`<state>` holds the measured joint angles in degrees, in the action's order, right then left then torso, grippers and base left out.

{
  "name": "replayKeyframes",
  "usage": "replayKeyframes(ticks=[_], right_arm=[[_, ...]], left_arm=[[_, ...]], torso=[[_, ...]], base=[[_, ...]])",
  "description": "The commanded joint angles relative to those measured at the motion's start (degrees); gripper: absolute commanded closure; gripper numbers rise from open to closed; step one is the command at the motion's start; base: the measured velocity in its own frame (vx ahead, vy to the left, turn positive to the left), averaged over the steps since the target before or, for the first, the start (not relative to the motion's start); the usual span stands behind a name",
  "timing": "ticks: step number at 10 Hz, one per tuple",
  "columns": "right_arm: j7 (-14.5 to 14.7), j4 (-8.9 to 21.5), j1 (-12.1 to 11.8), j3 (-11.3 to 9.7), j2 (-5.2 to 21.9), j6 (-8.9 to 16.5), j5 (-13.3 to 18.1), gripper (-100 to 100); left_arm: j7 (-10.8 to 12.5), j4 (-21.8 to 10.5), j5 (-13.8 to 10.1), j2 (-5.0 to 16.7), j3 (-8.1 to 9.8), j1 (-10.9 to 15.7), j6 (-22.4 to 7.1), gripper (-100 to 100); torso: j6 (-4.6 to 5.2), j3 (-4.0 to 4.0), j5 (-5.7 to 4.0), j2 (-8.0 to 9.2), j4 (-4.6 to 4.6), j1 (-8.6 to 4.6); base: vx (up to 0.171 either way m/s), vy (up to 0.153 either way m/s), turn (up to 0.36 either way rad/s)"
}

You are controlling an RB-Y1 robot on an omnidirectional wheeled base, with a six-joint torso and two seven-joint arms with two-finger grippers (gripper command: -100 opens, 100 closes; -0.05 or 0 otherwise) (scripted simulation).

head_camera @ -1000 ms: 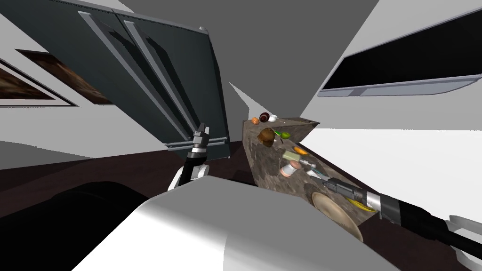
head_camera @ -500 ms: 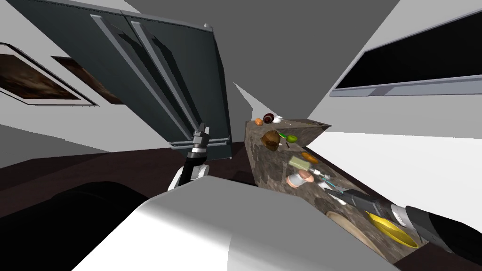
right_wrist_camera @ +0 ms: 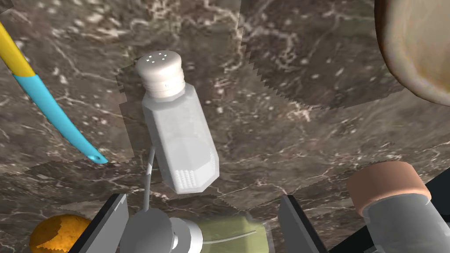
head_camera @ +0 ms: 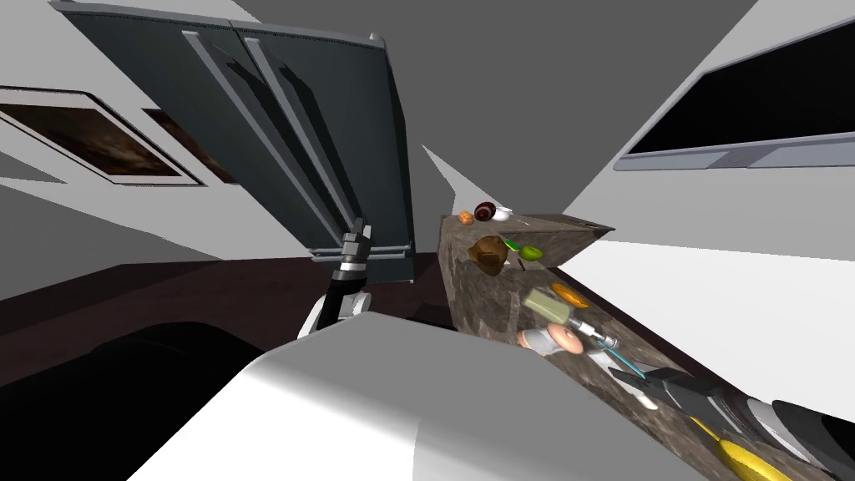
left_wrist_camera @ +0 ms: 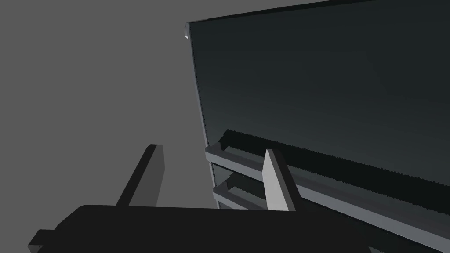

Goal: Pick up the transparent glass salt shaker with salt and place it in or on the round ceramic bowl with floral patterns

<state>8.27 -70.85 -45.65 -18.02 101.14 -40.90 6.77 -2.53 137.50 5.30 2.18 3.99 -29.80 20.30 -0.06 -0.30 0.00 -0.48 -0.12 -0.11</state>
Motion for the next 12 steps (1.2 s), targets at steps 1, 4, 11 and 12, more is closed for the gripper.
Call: replayKeyframes(ticks=[1, 4, 11, 12], right_arm=[[0.4, 0.6, -1.2, -2.1, 0.1, 1.6, 2.2, -100], [0.5, 0.5, -2.2, -3.2, 0.3, 2.4, 3.2, -100], [1.2, 0.7, -3.9, -6.0, -2.1, 4.4, 5.6, -100], [1.3, 1.0, -3.8, -6.2, -3.2, 4.8, 5.9, -100]], left_arm=[[0.0, 0.0, 0.0, 0.0, 0.00, 0.0, 0.0, 0], [0.0, 0.0, 0.0, 0.0, 0.00, 0.0, 0.0, 0], [0.0, 0.0, 0.0, 0.0, 0.00, 0.0, 0.0, 0], [0.0, 0.0, 0.0, 0.0, 0.00, 0.0, 0.0, 0]], torso=[[0.00, 0.00, 0.00, 0.00, 0.00, 0.00], [0.06, 0.12, -0.01, 0.20, 0.05, 0.01], [0.05, 0.16, -0.01, 0.27, 0.07, 0.01], [0.02, 0.18, -0.02, 0.32, 0.08, 0.02]], base=[[0.076, -0.005, 0.195], [0.024, -0.006, 0.040], [0.019, -0.011, 0.089], [-0.019, -0.005, 0.160]])
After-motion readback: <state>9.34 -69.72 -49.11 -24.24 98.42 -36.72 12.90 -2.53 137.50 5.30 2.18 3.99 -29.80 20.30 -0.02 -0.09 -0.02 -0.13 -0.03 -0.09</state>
